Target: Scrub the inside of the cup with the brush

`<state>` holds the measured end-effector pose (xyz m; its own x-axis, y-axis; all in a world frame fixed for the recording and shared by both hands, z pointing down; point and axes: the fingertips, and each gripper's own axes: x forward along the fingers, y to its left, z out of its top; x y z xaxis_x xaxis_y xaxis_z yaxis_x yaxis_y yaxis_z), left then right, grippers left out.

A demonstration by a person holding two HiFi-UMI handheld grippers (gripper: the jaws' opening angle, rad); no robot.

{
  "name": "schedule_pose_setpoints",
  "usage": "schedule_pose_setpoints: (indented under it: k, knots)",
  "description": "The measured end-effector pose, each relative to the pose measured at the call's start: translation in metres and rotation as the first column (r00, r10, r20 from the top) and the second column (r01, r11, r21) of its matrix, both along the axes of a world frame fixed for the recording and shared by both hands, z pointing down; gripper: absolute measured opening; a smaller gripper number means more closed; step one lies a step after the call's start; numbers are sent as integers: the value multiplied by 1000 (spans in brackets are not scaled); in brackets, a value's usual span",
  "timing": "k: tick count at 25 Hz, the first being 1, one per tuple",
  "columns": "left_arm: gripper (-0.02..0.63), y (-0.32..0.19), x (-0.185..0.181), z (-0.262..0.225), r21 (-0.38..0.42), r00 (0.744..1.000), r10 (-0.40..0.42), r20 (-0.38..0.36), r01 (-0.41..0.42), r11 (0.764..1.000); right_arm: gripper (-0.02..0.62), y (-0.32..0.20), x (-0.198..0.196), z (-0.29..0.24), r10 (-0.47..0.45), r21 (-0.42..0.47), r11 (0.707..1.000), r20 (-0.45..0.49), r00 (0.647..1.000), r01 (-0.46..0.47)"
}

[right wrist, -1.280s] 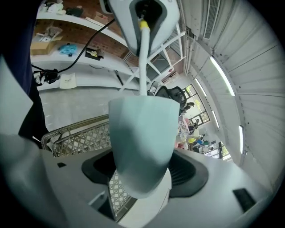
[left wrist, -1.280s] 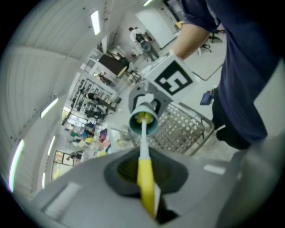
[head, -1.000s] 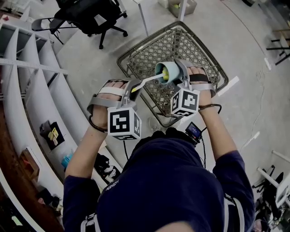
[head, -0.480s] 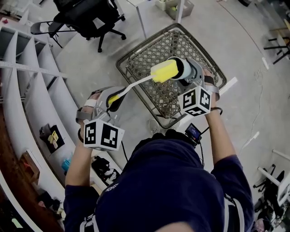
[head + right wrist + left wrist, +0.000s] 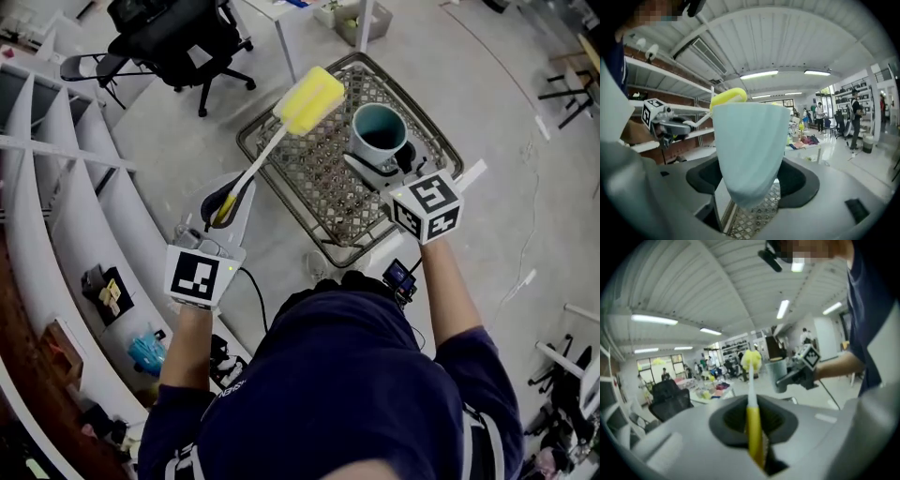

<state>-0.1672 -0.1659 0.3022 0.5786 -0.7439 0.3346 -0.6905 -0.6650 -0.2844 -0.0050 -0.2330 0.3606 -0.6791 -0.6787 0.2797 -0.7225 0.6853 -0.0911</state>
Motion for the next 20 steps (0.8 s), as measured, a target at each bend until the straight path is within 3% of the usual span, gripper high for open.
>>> schedule_pose_setpoints:
  k: [2,10,15,20]
  knots:
    - [28,8,0,14,-48,997,-26,-70,23,999,350,5,0,3,1,-31,1000,53,999,1]
    - [28,30,14,50,-178,979,-75,-189,41,983,350,20,11,26,40,-167,986,191,981,-7]
    - [28,31,12,50,-202,968,-95,-232,48,978,350,25,16,22,46,-188,982,241,969,0]
    - [28,31,12,50,-217,961,-106,-256,49,975,350,28,15,21,35,-182,983,233,972,9]
